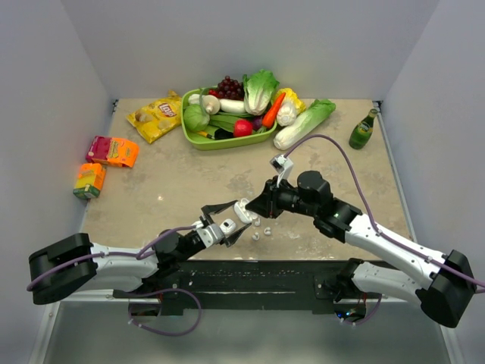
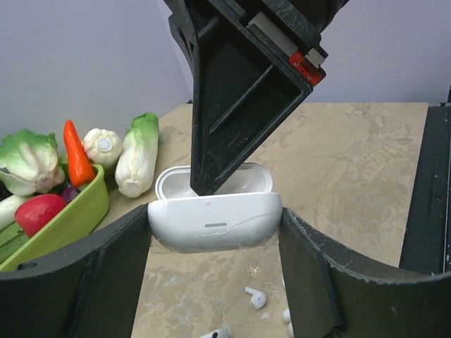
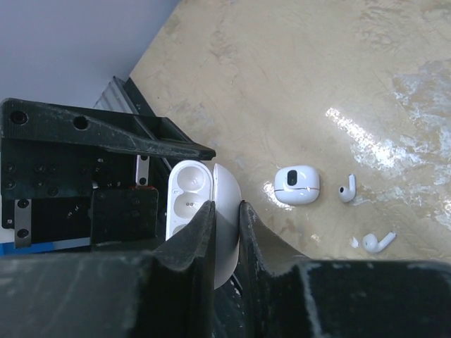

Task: Insert the wireless bluetooth earbuds into the charging case
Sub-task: Open the charging case.

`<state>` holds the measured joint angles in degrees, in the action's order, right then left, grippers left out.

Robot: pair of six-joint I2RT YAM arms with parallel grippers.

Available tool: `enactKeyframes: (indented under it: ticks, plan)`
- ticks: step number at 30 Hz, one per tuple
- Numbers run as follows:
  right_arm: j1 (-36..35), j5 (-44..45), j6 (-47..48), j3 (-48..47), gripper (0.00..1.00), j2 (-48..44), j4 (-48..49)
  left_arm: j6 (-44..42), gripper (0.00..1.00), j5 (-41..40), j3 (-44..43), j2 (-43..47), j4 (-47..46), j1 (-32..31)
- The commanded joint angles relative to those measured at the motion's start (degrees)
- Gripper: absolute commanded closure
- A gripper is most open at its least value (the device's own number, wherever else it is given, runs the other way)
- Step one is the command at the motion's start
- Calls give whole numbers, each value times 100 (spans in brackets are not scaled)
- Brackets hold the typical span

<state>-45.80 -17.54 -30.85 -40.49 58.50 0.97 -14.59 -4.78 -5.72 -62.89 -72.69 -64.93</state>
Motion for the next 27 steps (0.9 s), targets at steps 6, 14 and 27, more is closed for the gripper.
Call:
enactKeyframes:
  ticks: [6,14,27]
  plan:
    - [10,381,465,-231,100,-233,-80,193,93,-252,-192,-30,-1100,-29]
    - [1,735,1300,-986,100,-691,-1019,808,0,-533,-641,-232,43,-29]
    - [-358,2127,2451,-1392,100,-1155,-1592,2001,0,-500,-1080,-40,1429,85]
